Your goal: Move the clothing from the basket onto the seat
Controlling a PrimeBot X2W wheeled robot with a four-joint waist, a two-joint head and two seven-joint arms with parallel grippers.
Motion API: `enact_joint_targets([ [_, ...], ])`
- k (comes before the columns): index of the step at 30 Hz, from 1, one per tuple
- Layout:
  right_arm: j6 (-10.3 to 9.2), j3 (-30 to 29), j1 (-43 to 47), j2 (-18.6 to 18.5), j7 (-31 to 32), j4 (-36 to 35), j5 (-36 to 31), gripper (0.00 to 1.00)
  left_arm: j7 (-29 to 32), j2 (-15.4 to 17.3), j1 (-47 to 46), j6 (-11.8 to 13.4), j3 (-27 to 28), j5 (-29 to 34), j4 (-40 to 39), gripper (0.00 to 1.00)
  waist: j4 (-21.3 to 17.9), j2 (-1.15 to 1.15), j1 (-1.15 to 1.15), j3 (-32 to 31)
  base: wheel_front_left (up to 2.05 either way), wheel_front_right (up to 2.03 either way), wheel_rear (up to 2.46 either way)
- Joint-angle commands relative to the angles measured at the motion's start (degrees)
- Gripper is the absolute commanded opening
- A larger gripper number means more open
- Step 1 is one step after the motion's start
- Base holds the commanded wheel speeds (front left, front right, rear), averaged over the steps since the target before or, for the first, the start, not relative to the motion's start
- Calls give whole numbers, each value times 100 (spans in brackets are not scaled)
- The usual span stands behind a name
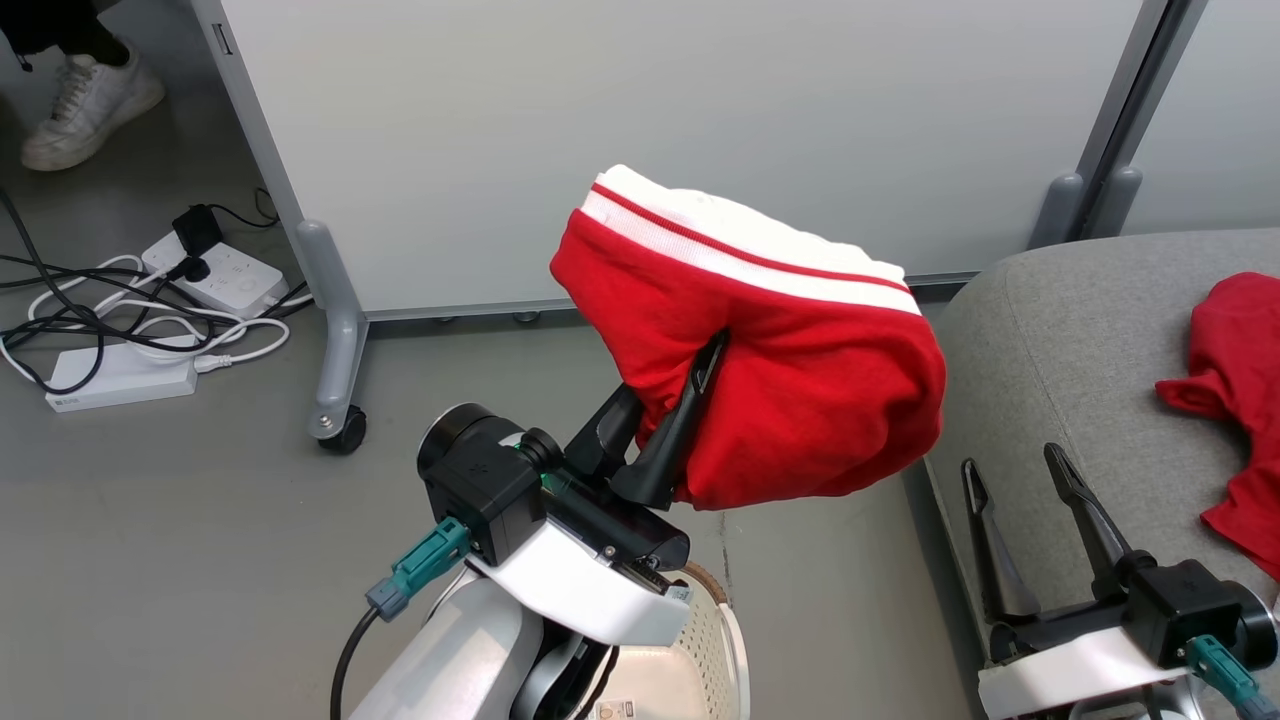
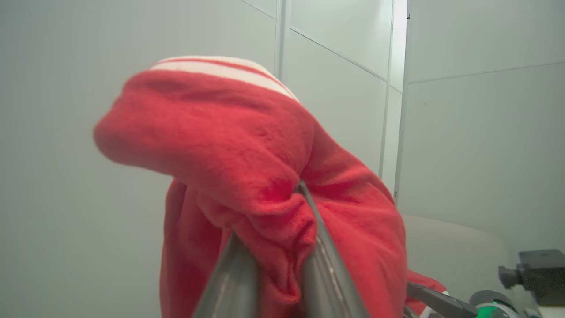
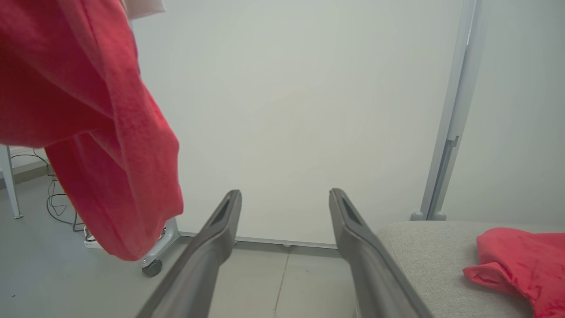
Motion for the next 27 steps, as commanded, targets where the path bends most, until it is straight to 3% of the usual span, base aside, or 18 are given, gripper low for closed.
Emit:
enact_joint_targets([
  [1,1,-23,-49,-45,-26,15,17,100,-10,20,-5,1,40,-23,-19,0,12,0,0,3,0,0,0],
  [12,1,219,-23,-191,-26,-147,-107,100,-11,20,9,37,59,28,47,0,-30,0,0,58,0,0,0],
  [22,0,1545,-266,-1355,-22,-1234,-395,100,-11,19,-19,2,94,54,98,0,-159,0,0,138,0,0,0],
  [27,0,1925,-485,-1646,-21,-1505,-911,100,-11,19,-46,-40,9,31,136,0,-161,0,0,147,0,0,0],
])
